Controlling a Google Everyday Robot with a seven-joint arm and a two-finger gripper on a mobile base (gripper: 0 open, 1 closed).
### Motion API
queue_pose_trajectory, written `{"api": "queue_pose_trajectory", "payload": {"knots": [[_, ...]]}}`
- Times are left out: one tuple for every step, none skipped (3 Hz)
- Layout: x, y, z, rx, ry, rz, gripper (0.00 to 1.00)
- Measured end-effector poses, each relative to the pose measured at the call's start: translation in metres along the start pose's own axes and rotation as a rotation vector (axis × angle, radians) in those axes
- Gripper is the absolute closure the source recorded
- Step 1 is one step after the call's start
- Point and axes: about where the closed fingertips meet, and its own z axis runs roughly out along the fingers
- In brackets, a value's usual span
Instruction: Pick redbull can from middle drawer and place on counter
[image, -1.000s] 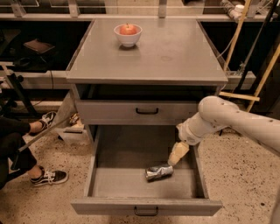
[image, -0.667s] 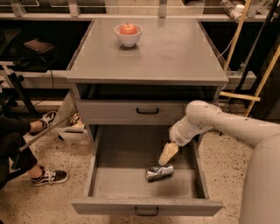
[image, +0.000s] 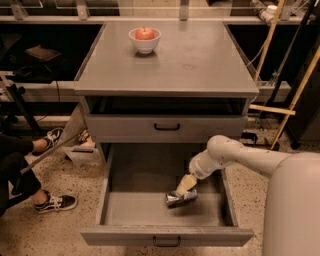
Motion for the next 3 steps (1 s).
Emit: {"api": "queue_pose_trajectory", "payload": {"knots": [[-0.007,-0.010,0.002,0.040,-0.024,-0.002,0.00],[0.002,-0.011,0.007,0.040,-0.037,-0.035,0.00],[0.030,-0.018,0.018,0.058,-0.069,-0.110,0.00]]}}
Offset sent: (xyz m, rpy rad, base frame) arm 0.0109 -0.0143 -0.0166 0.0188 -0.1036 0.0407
